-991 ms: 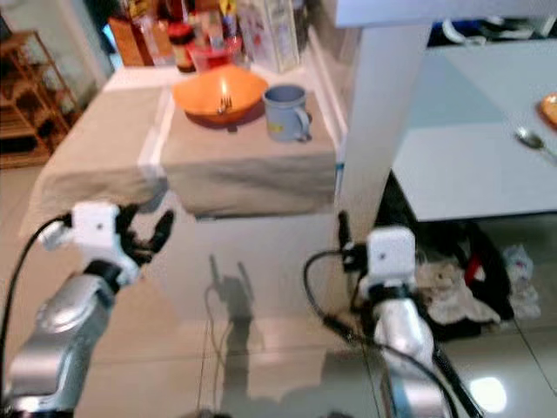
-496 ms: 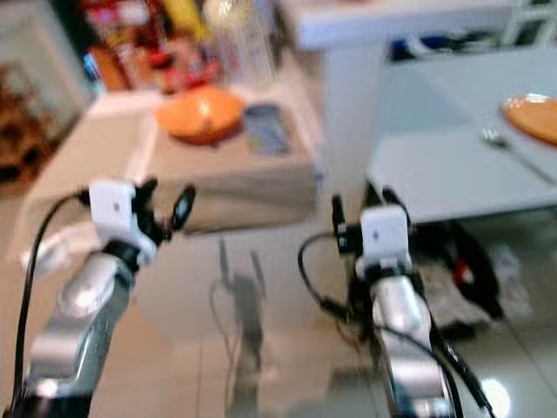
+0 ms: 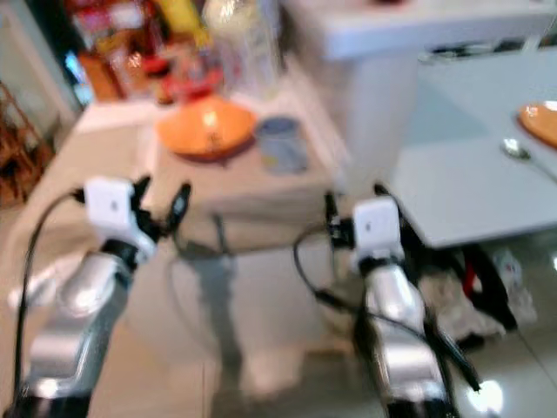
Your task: Setting the table
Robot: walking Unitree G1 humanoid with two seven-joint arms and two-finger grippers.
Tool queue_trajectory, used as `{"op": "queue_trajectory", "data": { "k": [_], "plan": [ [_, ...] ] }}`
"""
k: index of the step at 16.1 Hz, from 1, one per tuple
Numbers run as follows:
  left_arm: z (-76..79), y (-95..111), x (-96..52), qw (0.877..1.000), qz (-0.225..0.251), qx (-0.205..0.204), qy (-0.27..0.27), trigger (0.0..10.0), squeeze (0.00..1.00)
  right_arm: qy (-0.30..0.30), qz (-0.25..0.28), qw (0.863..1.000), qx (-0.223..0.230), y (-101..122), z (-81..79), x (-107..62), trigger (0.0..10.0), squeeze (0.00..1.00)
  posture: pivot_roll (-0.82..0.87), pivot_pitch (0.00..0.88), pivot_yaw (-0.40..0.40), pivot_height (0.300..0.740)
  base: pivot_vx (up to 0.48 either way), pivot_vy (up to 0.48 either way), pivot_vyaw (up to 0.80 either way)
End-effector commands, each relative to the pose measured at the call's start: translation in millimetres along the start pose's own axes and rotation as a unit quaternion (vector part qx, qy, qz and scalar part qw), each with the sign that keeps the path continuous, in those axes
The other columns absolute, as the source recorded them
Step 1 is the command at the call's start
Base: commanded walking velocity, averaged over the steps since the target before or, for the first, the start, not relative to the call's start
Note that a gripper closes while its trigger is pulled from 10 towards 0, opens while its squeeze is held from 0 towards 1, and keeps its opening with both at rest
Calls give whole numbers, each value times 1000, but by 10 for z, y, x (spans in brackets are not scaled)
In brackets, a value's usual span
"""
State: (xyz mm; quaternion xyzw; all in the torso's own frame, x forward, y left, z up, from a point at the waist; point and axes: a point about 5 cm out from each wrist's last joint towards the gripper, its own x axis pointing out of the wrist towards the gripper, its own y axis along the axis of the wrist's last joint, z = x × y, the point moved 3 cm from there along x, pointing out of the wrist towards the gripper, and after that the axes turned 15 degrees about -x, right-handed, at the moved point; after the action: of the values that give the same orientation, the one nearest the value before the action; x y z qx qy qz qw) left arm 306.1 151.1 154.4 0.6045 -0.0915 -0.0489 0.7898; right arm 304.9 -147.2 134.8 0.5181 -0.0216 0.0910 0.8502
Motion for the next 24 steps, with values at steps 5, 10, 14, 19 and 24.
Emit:
{"op": "queue_trajectory", "data": {
  "k": [5, 10, 14, 19, 24],
  "plan": [
    [41, 9, 32, 1000, -3, 14, -5, 10000, 0, 16, 5, 1000, 11, 34, -57, 73, 10000, 0, -105, 0, 90, 740, 0, 0, 0],
    [62, 4, 51, 1000, -7, 14, -11, 10000, 0, 16, 10, 1000, 20, 66, -92, 98, 10000, 0, -105, 0, 95, 740, 378, -131, 0],
    [74, 4, 56, 1000, -5, 19, -11, 10000, 0, 20, 10, 1000, 21, 64, -96, 93, 10000, 0, -107, 0, 91, 740, 480, 0, 0],
    [53, 7, 50, 1000, -2, 9, -4, 10000, 0, 24, 8, 999, 21, 50, -122, 87, 10000, 0, -105, 0, 92, 740, 184, 0, 0],
    [40, 11, 45, 1000, -1, 9, -3, 10000, 0, 30, 10, 999, 25, 56, -154, 120, 10000, 0, -94, 0, 87, 740, 0, 0, 0]
  ]
}}
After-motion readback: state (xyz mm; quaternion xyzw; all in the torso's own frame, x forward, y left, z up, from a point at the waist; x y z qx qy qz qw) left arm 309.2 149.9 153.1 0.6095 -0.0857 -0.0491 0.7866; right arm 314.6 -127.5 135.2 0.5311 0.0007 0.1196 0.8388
